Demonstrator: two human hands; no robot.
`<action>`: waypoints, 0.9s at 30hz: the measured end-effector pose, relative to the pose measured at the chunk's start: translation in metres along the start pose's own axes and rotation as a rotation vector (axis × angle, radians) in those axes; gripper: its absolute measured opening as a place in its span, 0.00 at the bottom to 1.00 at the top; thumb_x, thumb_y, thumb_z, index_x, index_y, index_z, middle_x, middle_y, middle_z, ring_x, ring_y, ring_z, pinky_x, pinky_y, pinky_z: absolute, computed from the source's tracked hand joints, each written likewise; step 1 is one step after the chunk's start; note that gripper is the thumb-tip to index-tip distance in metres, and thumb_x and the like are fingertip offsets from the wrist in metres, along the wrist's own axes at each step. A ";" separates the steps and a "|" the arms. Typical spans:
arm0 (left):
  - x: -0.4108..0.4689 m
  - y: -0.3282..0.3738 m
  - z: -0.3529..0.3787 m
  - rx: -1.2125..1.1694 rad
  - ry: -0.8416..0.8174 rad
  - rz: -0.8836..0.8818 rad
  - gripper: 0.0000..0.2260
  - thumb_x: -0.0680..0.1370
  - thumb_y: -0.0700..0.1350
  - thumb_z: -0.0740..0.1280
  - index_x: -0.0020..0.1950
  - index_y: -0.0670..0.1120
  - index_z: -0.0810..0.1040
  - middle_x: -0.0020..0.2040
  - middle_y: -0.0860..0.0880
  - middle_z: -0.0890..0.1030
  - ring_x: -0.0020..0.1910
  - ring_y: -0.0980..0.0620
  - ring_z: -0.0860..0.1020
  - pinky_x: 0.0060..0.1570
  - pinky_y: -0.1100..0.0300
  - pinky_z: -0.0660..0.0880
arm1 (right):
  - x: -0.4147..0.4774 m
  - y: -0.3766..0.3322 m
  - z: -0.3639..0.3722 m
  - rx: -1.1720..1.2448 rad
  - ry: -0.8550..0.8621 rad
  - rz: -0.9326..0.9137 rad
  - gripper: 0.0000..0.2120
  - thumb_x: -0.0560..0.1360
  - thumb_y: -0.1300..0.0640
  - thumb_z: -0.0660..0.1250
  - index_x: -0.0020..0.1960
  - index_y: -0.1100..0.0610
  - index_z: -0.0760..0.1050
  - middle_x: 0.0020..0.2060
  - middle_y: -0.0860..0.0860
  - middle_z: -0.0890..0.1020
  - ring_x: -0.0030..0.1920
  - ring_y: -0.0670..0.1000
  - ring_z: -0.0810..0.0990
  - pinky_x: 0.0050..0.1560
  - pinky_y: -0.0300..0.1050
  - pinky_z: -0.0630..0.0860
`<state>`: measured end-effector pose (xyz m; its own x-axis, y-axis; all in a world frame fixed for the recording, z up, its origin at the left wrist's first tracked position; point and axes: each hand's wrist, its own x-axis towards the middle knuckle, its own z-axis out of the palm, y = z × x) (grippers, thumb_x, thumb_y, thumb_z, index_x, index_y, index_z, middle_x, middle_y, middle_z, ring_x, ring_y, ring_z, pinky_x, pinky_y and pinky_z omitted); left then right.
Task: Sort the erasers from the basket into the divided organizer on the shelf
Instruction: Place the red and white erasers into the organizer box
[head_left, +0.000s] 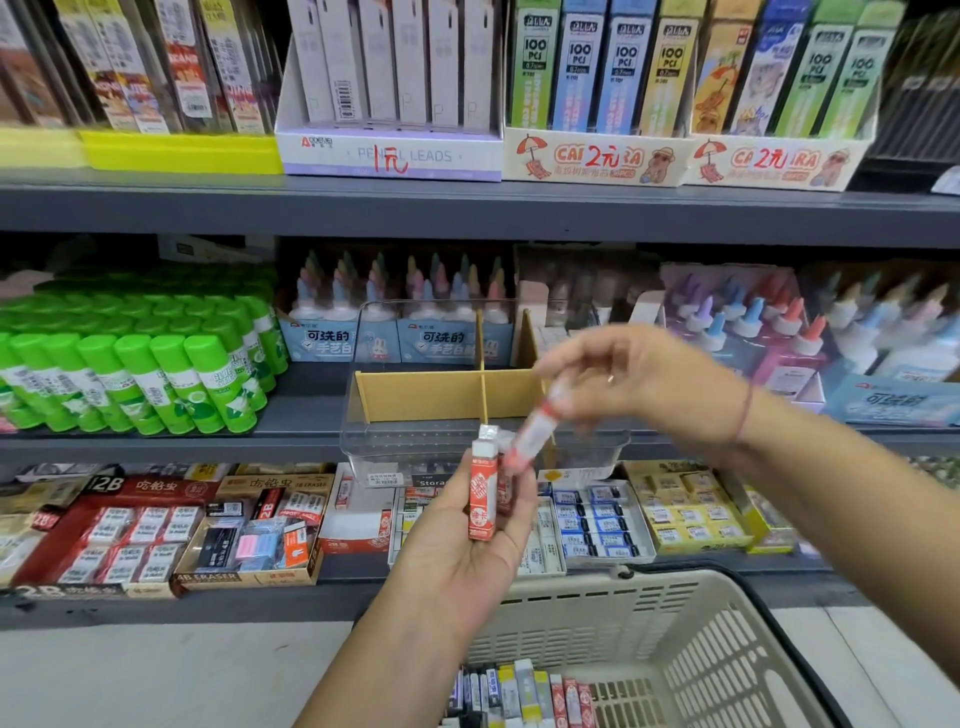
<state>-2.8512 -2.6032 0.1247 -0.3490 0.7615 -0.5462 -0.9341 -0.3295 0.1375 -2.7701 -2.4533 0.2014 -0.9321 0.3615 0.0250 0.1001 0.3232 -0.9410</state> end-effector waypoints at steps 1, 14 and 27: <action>0.000 0.000 -0.001 -0.010 0.015 0.000 0.12 0.75 0.40 0.70 0.53 0.32 0.79 0.46 0.38 0.81 0.43 0.48 0.80 0.39 0.51 0.82 | 0.006 -0.002 -0.016 0.027 0.058 0.001 0.11 0.70 0.70 0.70 0.50 0.61 0.79 0.34 0.52 0.82 0.31 0.46 0.79 0.35 0.35 0.78; 0.001 0.000 0.001 -0.015 0.059 0.004 0.13 0.74 0.40 0.70 0.53 0.31 0.79 0.46 0.37 0.82 0.46 0.46 0.81 0.39 0.49 0.82 | 0.108 0.061 -0.053 -1.136 0.087 -0.068 0.10 0.73 0.61 0.68 0.54 0.53 0.79 0.50 0.50 0.78 0.49 0.52 0.76 0.47 0.37 0.67; 0.003 -0.003 0.001 -0.009 0.078 0.002 0.12 0.73 0.40 0.71 0.50 0.31 0.80 0.46 0.37 0.82 0.46 0.46 0.80 0.40 0.50 0.81 | 0.112 0.070 -0.048 -1.114 0.159 -0.082 0.19 0.72 0.61 0.70 0.62 0.55 0.71 0.55 0.54 0.78 0.51 0.54 0.77 0.48 0.40 0.71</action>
<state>-2.8500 -2.5992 0.1235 -0.3436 0.7148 -0.6091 -0.9325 -0.3364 0.1312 -2.8505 -2.3481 0.1543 -0.9031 0.3849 0.1905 0.3698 0.9225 -0.1108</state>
